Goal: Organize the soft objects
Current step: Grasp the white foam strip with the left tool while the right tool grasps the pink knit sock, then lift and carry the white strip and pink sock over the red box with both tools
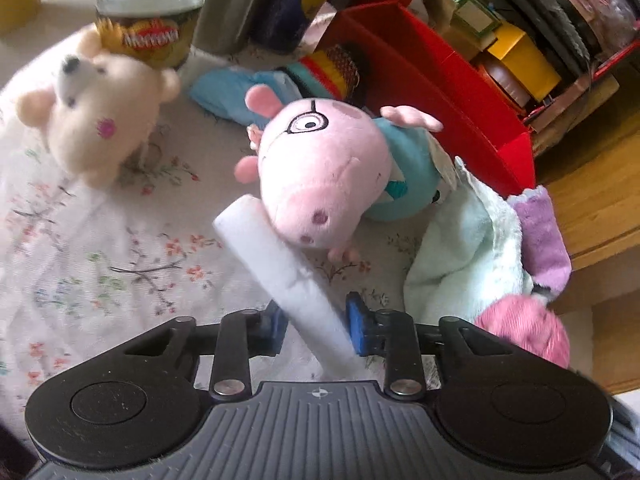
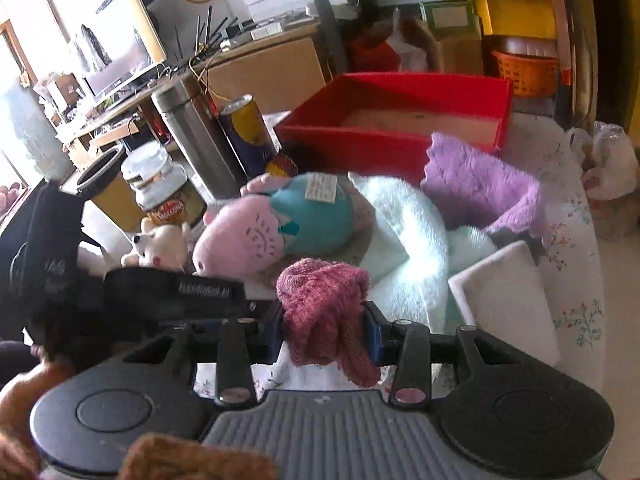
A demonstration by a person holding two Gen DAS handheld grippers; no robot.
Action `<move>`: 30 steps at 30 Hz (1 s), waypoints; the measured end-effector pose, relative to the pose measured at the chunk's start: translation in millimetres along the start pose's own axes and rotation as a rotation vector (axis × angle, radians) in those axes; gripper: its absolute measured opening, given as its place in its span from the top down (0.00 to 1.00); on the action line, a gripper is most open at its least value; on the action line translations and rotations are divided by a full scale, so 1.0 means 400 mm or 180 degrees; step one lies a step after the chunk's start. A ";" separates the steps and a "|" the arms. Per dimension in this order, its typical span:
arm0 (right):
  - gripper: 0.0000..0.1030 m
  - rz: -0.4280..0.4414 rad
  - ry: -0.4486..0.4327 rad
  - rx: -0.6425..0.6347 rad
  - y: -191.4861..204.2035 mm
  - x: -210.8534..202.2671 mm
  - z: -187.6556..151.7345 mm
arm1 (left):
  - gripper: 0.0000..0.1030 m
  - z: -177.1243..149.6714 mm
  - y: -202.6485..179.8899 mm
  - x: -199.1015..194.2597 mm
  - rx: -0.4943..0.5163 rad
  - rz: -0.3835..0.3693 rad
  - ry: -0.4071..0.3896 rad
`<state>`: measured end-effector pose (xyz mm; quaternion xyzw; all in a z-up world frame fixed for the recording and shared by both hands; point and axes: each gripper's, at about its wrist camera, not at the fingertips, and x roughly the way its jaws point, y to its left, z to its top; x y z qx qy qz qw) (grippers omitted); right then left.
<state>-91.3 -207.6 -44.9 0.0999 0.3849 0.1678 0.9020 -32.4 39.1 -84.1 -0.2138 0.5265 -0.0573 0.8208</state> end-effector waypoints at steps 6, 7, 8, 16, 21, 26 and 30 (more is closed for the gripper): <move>0.89 -0.0016 -0.0048 -0.0060 0.021 -0.010 0.005 | 0.78 -0.007 -0.015 -0.084 0.0218 0.0141 -0.0246; 0.89 -0.0021 -0.0050 -0.0062 0.023 -0.012 0.005 | 0.79 -0.007 -0.019 -0.095 0.0245 0.0134 -0.0269; 0.89 -0.0021 -0.0049 -0.0055 0.022 -0.013 0.004 | 0.79 -0.004 -0.022 -0.103 0.0284 0.0111 -0.0281; 0.89 -0.0106 0.0029 0.0157 0.000 -0.029 -0.025 | 0.81 -0.014 -0.033 -0.179 0.0393 -0.0083 -0.0372; 0.89 -0.0022 0.0031 0.0322 -0.003 -0.074 -0.033 | 0.83 -0.031 -0.026 -0.255 0.0361 -0.0182 -0.0605; 0.89 0.0043 -0.0182 0.0262 0.024 -0.125 -0.005 | 0.83 -0.019 -0.043 -0.285 0.0340 -0.0185 -0.0679; 0.89 0.0079 -0.0392 0.0282 0.028 -0.157 0.026 | 0.83 0.017 -0.090 -0.286 0.0484 -0.0305 -0.0823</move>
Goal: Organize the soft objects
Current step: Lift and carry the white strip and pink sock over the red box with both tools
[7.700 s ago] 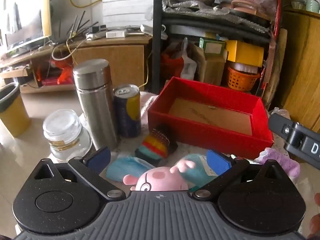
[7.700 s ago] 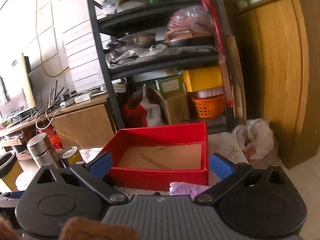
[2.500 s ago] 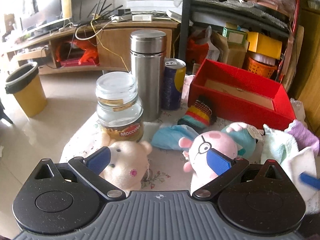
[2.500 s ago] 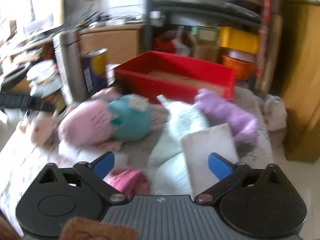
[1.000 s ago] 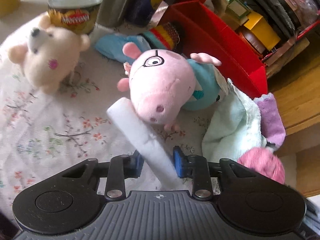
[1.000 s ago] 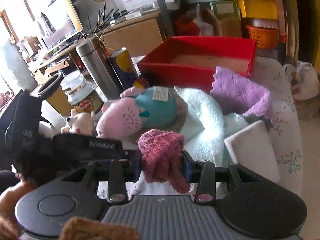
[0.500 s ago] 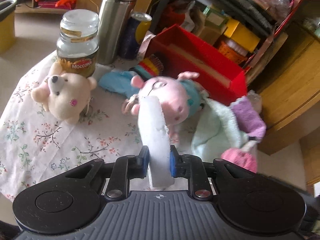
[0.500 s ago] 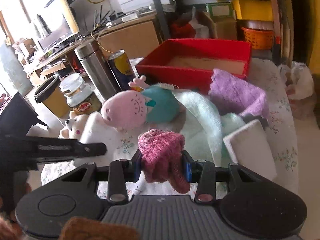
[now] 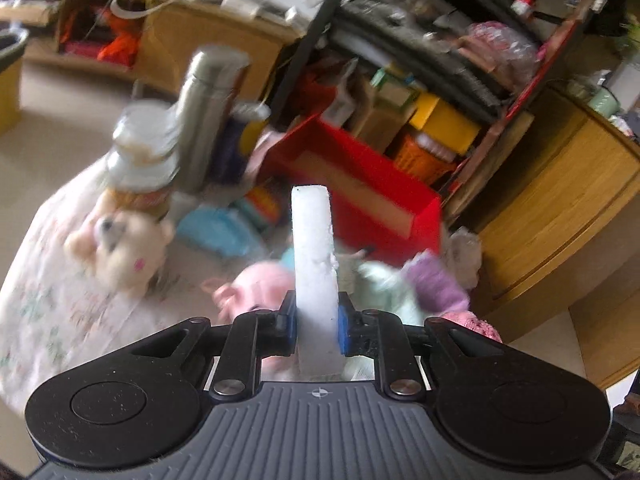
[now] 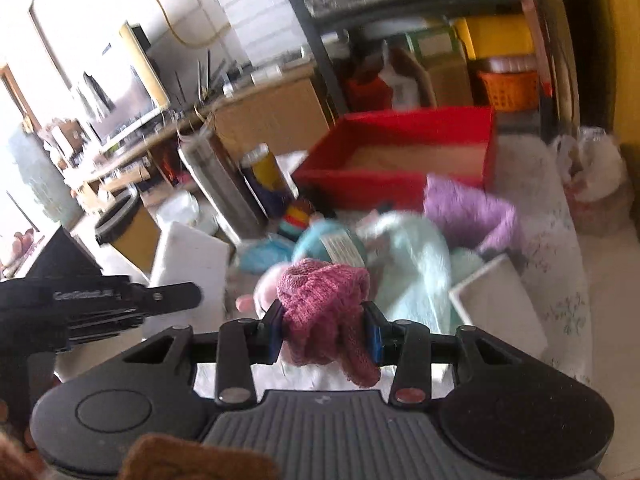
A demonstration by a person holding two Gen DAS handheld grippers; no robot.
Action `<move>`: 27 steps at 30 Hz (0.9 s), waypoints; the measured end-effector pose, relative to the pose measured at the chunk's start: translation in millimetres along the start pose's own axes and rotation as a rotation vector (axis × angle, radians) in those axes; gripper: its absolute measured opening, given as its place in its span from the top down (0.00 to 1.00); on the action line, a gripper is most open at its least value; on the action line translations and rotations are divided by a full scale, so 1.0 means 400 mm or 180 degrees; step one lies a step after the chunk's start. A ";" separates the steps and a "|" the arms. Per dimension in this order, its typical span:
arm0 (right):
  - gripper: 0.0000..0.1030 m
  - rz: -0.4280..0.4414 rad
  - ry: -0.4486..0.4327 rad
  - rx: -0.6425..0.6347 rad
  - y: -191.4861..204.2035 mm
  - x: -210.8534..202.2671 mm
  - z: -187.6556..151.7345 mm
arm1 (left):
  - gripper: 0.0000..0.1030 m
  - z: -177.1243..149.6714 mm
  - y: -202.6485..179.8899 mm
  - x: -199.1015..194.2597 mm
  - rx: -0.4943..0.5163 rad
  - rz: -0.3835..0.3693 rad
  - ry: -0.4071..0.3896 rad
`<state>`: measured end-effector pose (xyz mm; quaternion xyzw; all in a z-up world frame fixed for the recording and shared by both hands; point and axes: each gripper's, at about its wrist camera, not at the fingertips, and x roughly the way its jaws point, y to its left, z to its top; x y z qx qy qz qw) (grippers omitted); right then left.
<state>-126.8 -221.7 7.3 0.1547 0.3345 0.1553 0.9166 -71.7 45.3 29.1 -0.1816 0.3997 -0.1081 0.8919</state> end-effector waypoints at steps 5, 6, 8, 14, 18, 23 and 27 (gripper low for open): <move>0.89 -0.0004 -0.0240 0.0145 -0.025 -0.004 0.066 | 0.83 0.056 -0.027 0.051 0.0002 -0.0081 -0.0094; 0.89 -0.0021 -0.0292 0.0152 -0.031 -0.004 0.076 | 0.83 0.068 -0.032 0.059 0.0019 -0.0083 -0.0134; 0.89 -0.0110 -0.0372 0.0143 -0.038 0.001 0.102 | 0.82 0.088 -0.040 0.072 0.0037 -0.0097 -0.0183; 0.89 -0.0240 -0.0621 0.0196 -0.064 0.020 0.174 | 0.82 0.151 -0.078 0.099 0.0106 -0.0152 -0.0357; 0.89 -0.0275 -0.0693 0.0190 -0.073 0.033 0.204 | 0.82 0.184 -0.103 0.115 0.0176 -0.0151 -0.0481; 0.89 -0.0335 -0.0727 0.0131 -0.072 0.065 0.239 | 0.81 0.220 -0.134 0.146 0.0302 -0.0066 -0.0622; 0.89 -0.0371 -0.0747 0.0137 -0.082 0.089 0.265 | 0.81 0.244 -0.150 0.180 0.0338 -0.0055 -0.0643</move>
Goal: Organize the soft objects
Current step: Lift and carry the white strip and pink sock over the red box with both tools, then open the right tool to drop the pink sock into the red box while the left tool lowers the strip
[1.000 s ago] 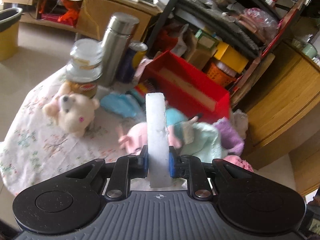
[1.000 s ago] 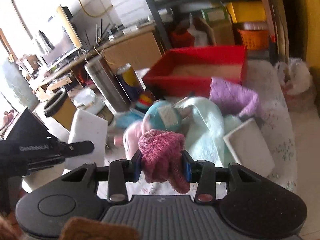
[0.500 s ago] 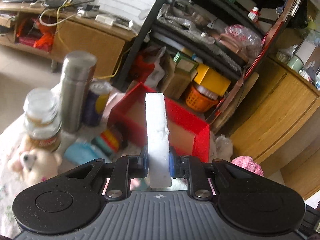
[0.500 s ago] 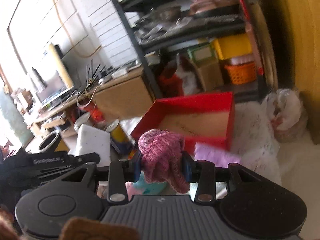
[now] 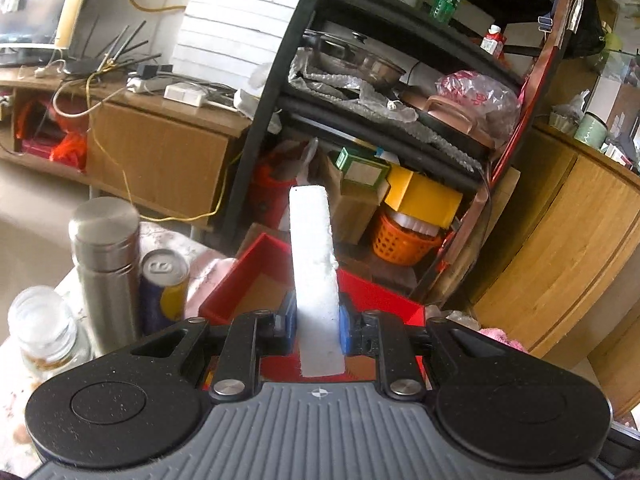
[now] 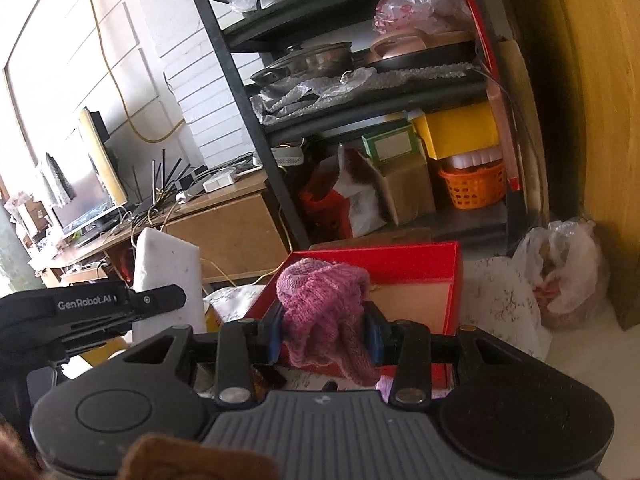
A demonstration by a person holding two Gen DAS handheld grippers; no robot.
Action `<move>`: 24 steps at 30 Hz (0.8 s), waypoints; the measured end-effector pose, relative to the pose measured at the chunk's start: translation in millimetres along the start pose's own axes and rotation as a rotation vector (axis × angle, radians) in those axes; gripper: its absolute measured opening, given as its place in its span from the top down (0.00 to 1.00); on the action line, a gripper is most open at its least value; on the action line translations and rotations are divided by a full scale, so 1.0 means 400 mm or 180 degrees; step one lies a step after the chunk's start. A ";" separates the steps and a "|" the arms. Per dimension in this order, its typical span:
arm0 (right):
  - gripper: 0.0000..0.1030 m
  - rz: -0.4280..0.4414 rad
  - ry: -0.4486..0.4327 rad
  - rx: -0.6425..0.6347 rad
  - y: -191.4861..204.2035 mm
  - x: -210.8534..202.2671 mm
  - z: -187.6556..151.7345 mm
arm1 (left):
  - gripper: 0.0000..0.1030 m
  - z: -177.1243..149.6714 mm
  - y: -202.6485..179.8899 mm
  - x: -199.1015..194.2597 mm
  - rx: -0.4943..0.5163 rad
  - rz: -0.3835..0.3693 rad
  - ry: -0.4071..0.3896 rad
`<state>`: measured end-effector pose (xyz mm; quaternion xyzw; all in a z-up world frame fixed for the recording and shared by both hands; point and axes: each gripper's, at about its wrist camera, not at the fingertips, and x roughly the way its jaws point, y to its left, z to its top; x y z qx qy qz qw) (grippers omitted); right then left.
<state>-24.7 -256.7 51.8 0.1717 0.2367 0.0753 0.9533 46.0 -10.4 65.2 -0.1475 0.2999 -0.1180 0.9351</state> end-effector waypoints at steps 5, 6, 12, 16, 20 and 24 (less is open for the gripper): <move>0.89 -0.0091 -0.0055 -0.0050 -0.001 0.030 0.024 | 0.80 0.014 -0.016 0.033 0.0060 0.0032 -0.0040; 0.89 -0.0101 -0.0061 -0.0058 -0.002 0.036 0.028 | 0.80 0.017 -0.018 0.037 0.0072 0.0043 -0.0060; 0.89 -0.0148 -0.0103 -0.0048 -0.015 0.068 0.056 | 0.80 0.036 -0.034 0.063 0.0120 0.0092 -0.0132; 0.89 -0.0177 -0.0122 -0.0057 -0.018 0.095 0.073 | 0.80 0.040 -0.040 0.087 0.0152 0.0119 -0.0115; 0.89 -0.0205 -0.0104 -0.0064 -0.020 0.122 0.080 | 0.80 0.044 -0.042 0.114 0.0169 0.0142 -0.0088; 0.89 -0.0252 -0.0067 -0.0076 -0.028 0.155 0.084 | 0.78 0.041 -0.046 0.154 0.0221 0.0181 -0.0034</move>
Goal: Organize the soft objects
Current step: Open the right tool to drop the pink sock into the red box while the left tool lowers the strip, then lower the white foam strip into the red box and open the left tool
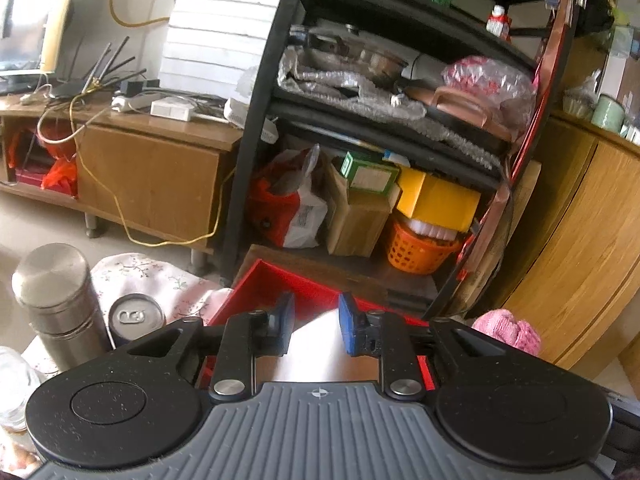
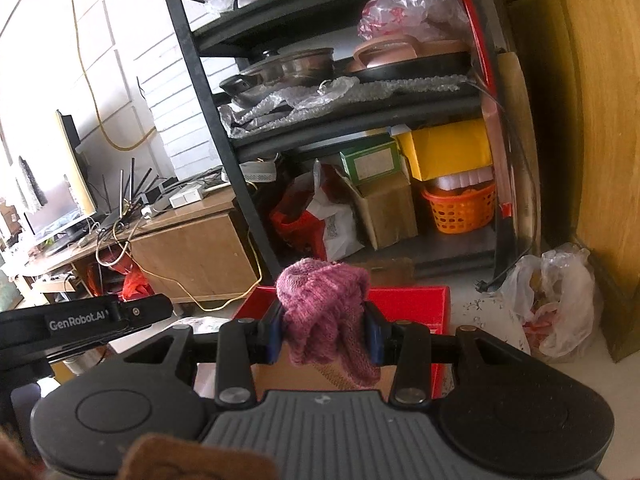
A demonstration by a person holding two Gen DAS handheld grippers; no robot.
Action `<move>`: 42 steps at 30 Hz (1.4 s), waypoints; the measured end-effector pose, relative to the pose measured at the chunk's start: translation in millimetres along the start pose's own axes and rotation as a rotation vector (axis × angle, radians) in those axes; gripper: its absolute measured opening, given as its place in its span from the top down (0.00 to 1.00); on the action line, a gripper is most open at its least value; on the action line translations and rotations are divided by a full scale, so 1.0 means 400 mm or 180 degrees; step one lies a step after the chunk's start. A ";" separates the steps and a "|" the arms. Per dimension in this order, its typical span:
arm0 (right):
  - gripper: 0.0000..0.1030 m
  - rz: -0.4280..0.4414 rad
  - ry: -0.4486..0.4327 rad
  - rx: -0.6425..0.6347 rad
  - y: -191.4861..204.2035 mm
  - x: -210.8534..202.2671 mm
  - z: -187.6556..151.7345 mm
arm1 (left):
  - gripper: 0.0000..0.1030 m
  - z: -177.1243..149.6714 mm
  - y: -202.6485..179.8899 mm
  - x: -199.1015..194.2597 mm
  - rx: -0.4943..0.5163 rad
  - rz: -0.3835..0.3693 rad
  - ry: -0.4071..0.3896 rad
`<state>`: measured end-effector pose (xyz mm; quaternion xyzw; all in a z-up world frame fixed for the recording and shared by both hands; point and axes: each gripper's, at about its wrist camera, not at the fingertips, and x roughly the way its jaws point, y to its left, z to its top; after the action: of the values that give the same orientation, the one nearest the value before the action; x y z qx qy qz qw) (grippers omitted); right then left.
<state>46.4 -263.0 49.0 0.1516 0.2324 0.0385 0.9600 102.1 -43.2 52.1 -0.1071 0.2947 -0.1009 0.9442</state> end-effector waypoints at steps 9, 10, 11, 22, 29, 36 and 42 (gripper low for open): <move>0.88 -0.0110 0.0344 0.0014 -0.033 0.123 -0.027 | 0.71 -0.027 0.001 0.082 0.0034 0.0117 0.0222; 0.86 -0.0112 0.0422 0.0034 -0.038 0.138 -0.033 | 0.59 -0.030 0.002 0.084 0.0041 0.0115 0.0249; 0.80 -0.0114 0.0488 0.0047 -0.042 0.150 -0.039 | 0.52 -0.037 0.003 0.087 0.0062 0.0140 0.0284; 0.65 -0.0236 0.0686 0.0145 -0.060 0.185 -0.060 | 0.46 -0.124 0.042 0.082 0.0298 0.0119 0.0866; 0.63 -0.0283 0.0642 -0.0137 -0.050 0.130 -0.063 | 0.39 -0.138 0.037 -0.013 0.0649 -0.0009 0.0836; 0.63 -0.0286 0.0597 -0.0395 -0.017 0.083 -0.087 | 0.39 -0.190 -0.010 0.018 0.1210 0.0205 0.0989; 0.63 -0.0285 0.0582 -0.0362 -0.026 0.068 -0.086 | 0.38 -0.194 -0.027 0.049 0.1173 0.0108 0.1172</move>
<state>54.9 -259.6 5.0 0.0822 0.3229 0.0224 0.9426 71.7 -69.5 -17.8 0.0919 0.4399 -0.1547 0.8798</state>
